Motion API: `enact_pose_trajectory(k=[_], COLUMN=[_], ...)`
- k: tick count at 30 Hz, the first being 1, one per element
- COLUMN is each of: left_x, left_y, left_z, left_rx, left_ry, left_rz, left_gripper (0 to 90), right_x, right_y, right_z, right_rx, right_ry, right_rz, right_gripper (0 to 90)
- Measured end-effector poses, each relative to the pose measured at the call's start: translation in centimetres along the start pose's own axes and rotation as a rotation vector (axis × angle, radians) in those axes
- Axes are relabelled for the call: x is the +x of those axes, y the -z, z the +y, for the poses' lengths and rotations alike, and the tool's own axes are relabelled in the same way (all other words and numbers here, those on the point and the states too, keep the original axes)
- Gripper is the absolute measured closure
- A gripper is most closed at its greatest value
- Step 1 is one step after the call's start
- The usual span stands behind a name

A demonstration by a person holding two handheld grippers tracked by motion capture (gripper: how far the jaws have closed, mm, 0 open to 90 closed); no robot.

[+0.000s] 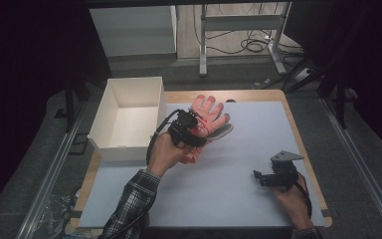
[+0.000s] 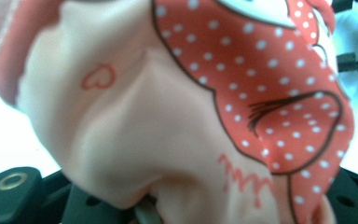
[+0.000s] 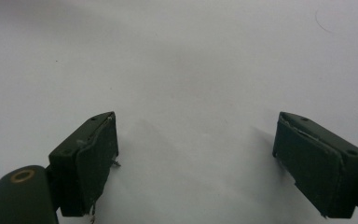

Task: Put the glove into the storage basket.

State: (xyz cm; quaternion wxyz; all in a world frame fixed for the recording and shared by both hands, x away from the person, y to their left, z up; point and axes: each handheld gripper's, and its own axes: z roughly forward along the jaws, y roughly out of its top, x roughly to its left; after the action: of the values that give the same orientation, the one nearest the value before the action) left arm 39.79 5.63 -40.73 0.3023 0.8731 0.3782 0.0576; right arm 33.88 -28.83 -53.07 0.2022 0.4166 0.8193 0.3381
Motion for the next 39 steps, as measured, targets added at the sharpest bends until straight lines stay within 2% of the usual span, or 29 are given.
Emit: enact_pose_trajectory(k=[7, 18, 29, 39], left_x=[1.1, 3.8, 7.4, 10.0], left_y=[1.6, 4.8, 7.8, 9.0], left_z=[1.2, 2.3, 1.7, 0.4], left_rx=[-0.001, -0.021, -0.03, -0.034], left_ry=[0.017, 0.066, 0.15, 0.216], left_rz=[0.025, 0.103, 0.184, 0.231], left_gripper=[52.2, 52.1, 52.0, 51.7], right_x=[0.0, 0.0, 0.0, 0.0], right_y=[0.0, 0.0, 0.0, 0.0], right_z=[0.0, 0.0, 0.0, 0.0], right_rx=[0.0, -0.001, -0.001, -0.003], right_ry=[0.0, -0.001, -0.003, 0.002], right_rz=[0.0, 0.001, 0.002, 0.0], right_gripper=[14.3, 14.3, 14.3, 14.3])
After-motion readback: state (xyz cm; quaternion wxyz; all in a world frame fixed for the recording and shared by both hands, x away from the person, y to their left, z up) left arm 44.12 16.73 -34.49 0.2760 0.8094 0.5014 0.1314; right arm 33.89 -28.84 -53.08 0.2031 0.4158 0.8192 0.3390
